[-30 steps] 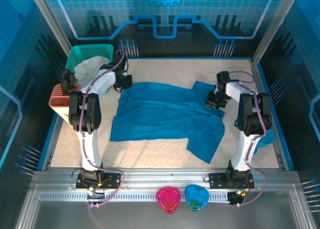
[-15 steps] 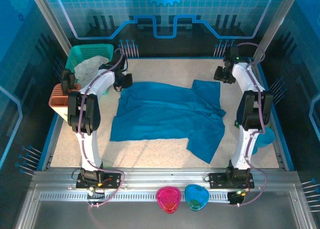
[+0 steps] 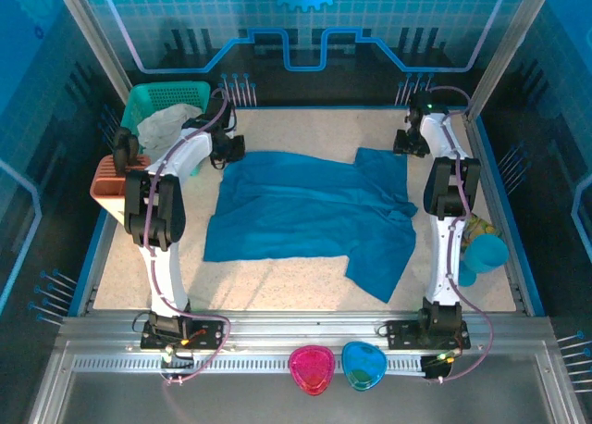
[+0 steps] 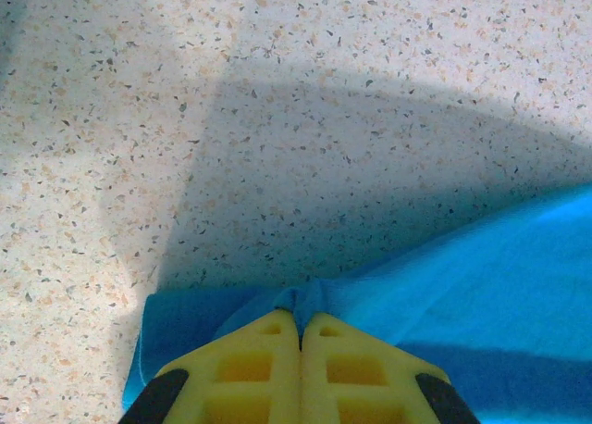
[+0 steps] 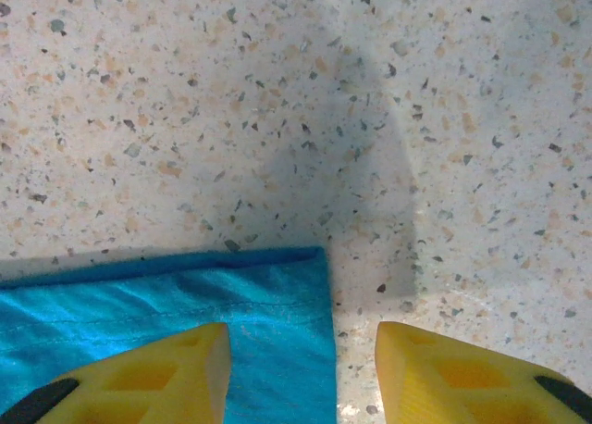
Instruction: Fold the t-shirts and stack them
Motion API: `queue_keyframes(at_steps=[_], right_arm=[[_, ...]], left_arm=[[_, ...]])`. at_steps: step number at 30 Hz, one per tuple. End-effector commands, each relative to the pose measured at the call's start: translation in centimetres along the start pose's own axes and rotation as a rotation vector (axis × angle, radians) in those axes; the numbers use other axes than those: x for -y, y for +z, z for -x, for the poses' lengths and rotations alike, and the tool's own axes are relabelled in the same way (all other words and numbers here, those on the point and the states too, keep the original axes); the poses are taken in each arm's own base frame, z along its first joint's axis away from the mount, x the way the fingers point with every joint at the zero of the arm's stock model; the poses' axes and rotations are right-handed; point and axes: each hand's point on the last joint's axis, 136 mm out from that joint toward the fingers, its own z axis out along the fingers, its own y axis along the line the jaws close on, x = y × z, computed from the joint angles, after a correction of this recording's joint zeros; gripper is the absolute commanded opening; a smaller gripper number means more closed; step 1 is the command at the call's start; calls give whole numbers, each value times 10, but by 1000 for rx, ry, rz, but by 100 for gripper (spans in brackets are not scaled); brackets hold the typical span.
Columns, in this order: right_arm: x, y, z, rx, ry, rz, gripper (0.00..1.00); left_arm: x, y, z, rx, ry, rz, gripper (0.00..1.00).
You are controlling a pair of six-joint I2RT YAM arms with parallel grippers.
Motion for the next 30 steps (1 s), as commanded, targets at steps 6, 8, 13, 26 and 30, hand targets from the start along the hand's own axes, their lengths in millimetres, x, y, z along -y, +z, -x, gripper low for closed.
queue_keyframes(at_steps=[6,8,13,26,30], right_arm=[[4,25,-16,-100,-7,-5,45],[3,24,-18,-106,-6,-3,44],[0,25,-22,-117,-12,-5,37],[-14,-44,-5,-22,-14,79,0],[-30,-164,9,201,-56,129,0]], left_arm=[[7,-7,4,16,0,-31,0],[7,-7,4,14,2,-30,0],[7,-5,3,11,1,-29,0],[26,-44,23,81,-30,-108,0],[45,-120,48,204,-34,-174,0]])
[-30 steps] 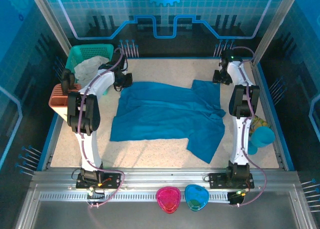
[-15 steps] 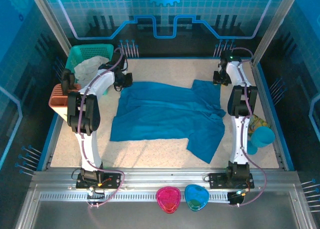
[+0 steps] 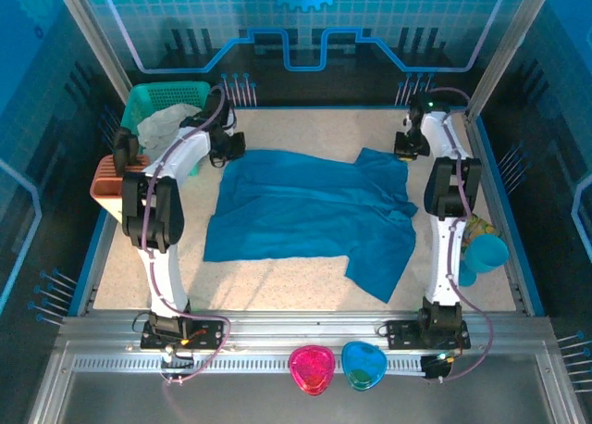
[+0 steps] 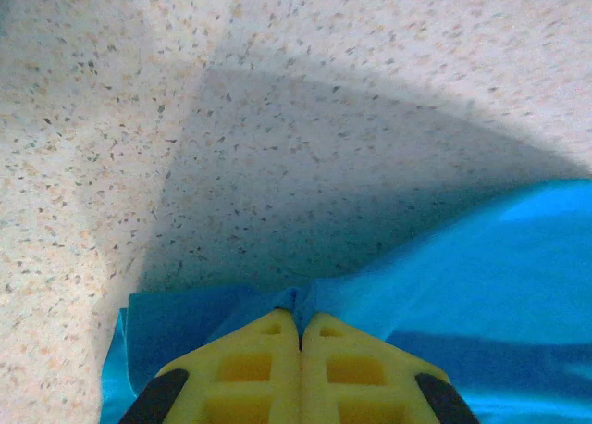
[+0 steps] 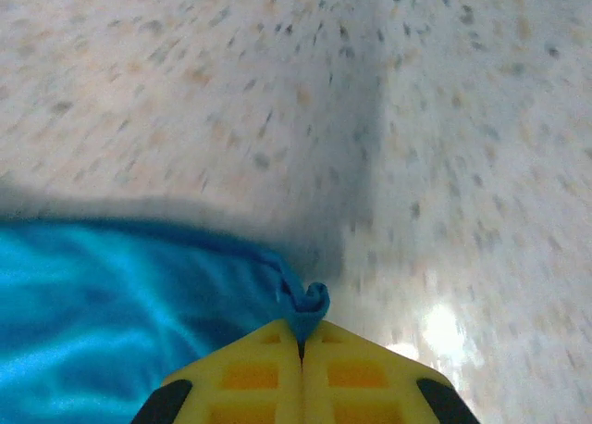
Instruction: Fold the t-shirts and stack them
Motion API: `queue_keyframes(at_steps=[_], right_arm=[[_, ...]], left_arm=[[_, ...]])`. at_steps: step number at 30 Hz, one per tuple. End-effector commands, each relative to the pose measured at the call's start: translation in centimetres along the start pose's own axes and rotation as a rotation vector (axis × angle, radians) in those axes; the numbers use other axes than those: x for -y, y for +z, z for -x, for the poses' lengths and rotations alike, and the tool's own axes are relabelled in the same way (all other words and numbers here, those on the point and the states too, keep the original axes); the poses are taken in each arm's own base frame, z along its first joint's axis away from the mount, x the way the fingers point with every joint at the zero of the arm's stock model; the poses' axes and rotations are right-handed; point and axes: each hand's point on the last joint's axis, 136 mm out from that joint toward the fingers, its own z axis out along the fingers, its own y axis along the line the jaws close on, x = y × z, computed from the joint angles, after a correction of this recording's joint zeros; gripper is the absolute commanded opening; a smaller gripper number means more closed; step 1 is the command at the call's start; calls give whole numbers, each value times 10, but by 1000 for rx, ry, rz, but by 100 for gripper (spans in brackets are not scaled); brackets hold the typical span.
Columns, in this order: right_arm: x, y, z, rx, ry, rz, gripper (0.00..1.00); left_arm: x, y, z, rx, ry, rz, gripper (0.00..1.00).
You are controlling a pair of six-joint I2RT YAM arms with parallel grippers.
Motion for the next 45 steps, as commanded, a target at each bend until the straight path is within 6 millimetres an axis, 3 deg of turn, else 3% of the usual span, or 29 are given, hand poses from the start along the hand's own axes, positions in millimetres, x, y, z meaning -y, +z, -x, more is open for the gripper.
queue_keyframes(at_steps=[1,4,7,9,12,17,20,23,26,28,32,37,40,43,45], right_arm=[[-31,-162,20,314,-60,80,0],[-38,-264,1,507,-94,92,0],[-39,-357,-34,695,-110,118,0],[-34,-420,-67,835,-113,139,0],[-25,-498,-121,1027,-124,175,0],[-9,-599,-214,1298,-146,224,0],[-1,-640,-261,1414,-161,242,0],[10,-663,-292,1498,-149,228,0],[19,-673,-307,1553,-129,213,0],[22,-678,-310,1575,-126,205,0],[24,-687,-302,1601,-119,190,0],[22,-679,-255,1564,-123,106,0],[14,-662,-206,1509,-142,32,0],[2,-628,-144,1415,-177,-47,0],[-7,-593,-98,1333,-203,-103,0]], left_arm=[[43,-112,45,208,2,-131,0],[54,-182,51,310,7,-174,0],[59,-249,44,405,19,-211,0],[60,-298,32,480,33,-241,0],[60,-362,8,574,57,-286,0],[52,-459,-41,744,91,-347,0],[42,-507,-68,845,112,-350,0],[32,-542,-89,932,116,-338,0],[28,-568,-102,994,122,-353,0],[29,-577,-105,1016,129,-363,0],[32,-576,-97,1015,141,-360,0],[42,-554,-66,986,156,-339,0],[49,-526,-36,952,167,-312,0],[55,-483,-1,900,173,-271,0],[58,-446,25,863,169,-239,0]])
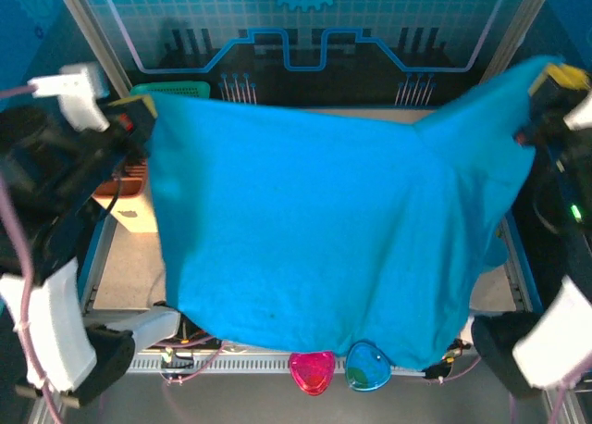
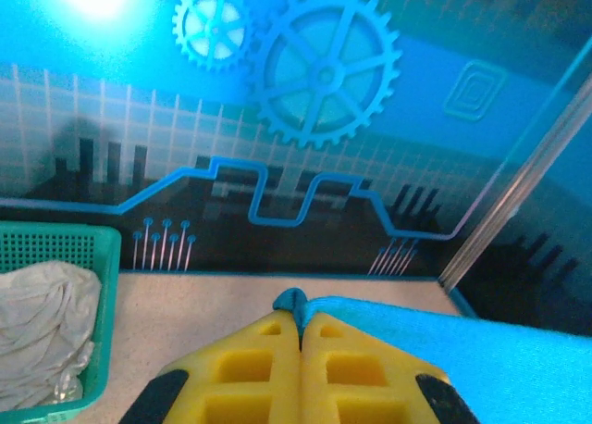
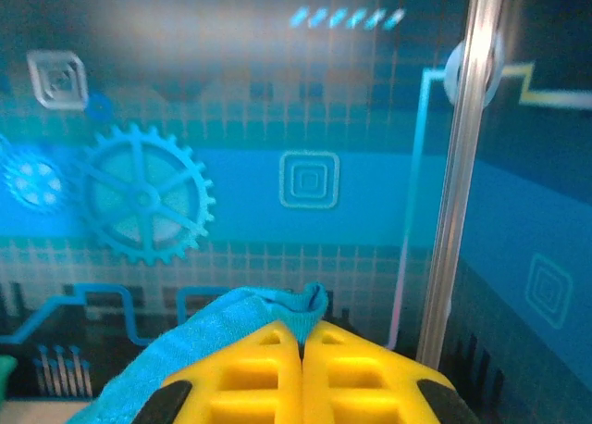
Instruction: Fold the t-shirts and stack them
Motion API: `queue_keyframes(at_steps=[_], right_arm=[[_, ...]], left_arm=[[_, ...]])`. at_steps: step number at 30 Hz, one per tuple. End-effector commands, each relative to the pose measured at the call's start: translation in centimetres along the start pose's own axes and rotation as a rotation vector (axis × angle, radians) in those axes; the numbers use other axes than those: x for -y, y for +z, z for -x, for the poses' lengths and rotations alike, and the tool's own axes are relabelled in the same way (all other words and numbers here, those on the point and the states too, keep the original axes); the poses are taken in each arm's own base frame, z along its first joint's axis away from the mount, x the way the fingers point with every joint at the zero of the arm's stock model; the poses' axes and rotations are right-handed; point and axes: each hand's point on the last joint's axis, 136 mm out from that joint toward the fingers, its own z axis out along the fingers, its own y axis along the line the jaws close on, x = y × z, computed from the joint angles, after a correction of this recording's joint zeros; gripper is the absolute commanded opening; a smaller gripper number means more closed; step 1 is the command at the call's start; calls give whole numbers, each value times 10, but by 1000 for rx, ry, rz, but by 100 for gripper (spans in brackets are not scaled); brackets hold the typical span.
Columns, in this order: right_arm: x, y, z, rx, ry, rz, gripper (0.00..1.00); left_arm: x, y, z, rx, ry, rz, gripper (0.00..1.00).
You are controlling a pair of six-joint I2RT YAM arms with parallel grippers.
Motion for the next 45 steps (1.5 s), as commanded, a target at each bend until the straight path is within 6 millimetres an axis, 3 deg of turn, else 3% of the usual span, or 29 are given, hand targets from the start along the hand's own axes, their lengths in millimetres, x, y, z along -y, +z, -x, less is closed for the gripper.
queue_keyframes(at_steps=[1,4,7,11,14,16,20,25,33,41,45], right_arm=[[-7,94,-42,-126,-111,-59,0],[-21,167,-96,-241,-165,-54,0],[-34,239,-166,-366,-207,-44,0],[-47,322,-279,-535,-249,-42,0],[-52,371,-362,-628,-270,-69,0],[-53,395,-412,-668,-274,-93,0],[-50,419,-461,-673,-227,-129,0],[-44,424,-480,-663,-160,-136,0],[-51,406,-476,-700,-121,-101,0],[-39,356,-451,-715,-59,-120,0],[-37,323,-459,-746,-17,-115,0]], left_arm=[[-21,72,-10,-21,36,60,0],[-42,141,-45,-94,25,92,0],[-68,211,-94,-180,4,132,0],[-110,303,-183,-332,-30,198,0],[-143,364,-249,-424,-60,264,0],[-159,396,-283,-467,-72,289,0],[-180,440,-318,-497,-73,325,0],[-200,457,-326,-493,-56,379,0],[-205,440,-324,-503,-52,389,0],[-224,410,-324,-526,-40,424,0],[-227,398,-323,-531,-55,419,0]])
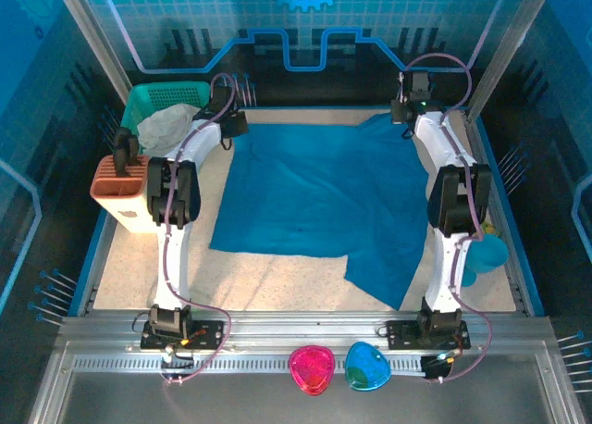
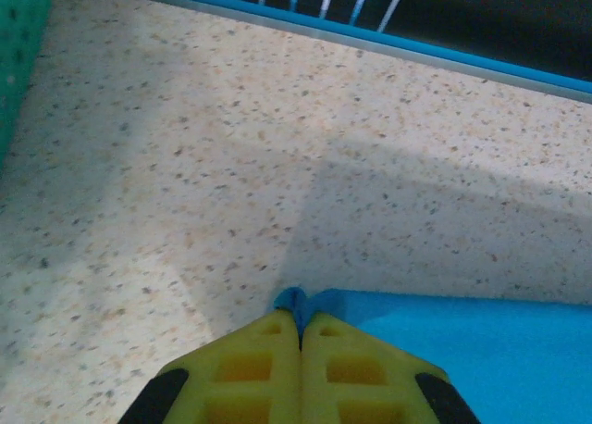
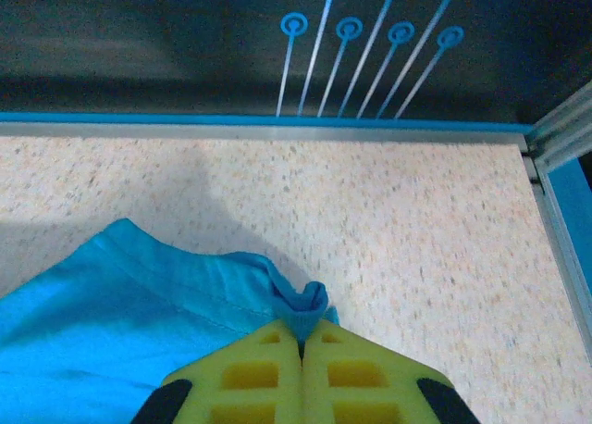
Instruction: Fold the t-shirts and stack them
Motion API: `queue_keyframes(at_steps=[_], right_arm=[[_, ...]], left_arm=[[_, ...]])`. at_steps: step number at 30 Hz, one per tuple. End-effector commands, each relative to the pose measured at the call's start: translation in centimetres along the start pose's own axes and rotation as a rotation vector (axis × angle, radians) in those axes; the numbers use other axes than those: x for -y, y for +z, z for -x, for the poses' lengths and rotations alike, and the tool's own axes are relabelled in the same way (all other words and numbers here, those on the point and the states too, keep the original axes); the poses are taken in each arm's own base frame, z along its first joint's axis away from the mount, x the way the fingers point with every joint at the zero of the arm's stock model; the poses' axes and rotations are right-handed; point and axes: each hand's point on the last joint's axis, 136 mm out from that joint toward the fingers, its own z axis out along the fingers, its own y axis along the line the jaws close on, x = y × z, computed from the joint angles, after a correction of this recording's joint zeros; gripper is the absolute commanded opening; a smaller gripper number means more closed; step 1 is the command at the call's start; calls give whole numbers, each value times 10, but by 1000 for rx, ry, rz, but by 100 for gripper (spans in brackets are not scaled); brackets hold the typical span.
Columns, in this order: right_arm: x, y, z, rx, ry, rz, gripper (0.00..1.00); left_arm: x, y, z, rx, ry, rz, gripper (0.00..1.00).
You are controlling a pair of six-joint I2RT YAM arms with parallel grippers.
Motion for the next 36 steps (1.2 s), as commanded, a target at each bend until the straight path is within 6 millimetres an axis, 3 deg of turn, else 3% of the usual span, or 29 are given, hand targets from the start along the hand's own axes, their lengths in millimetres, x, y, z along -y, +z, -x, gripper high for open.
queue_keyframes(at_steps=[1,8,14,20,32,36], right_arm=[[10,-22,-1,43,83,16,0],[17,-46,-44,0,134,34,0],[24,-69,-76,-12,184,50,0],[25,-83,-107,-38,212,64,0],[23,-95,-177,-181,309,57,0],[23,-97,-207,-256,340,37,0]], left_arm=[[-8,-29,23,67,0,-16,0],[-5,-55,14,75,-40,-67,0],[5,-70,-5,52,-81,-150,0],[13,-71,-35,-3,-59,-160,0],[2,-68,-96,-62,-44,-99,0],[-8,-73,-105,-40,-32,-47,13]])
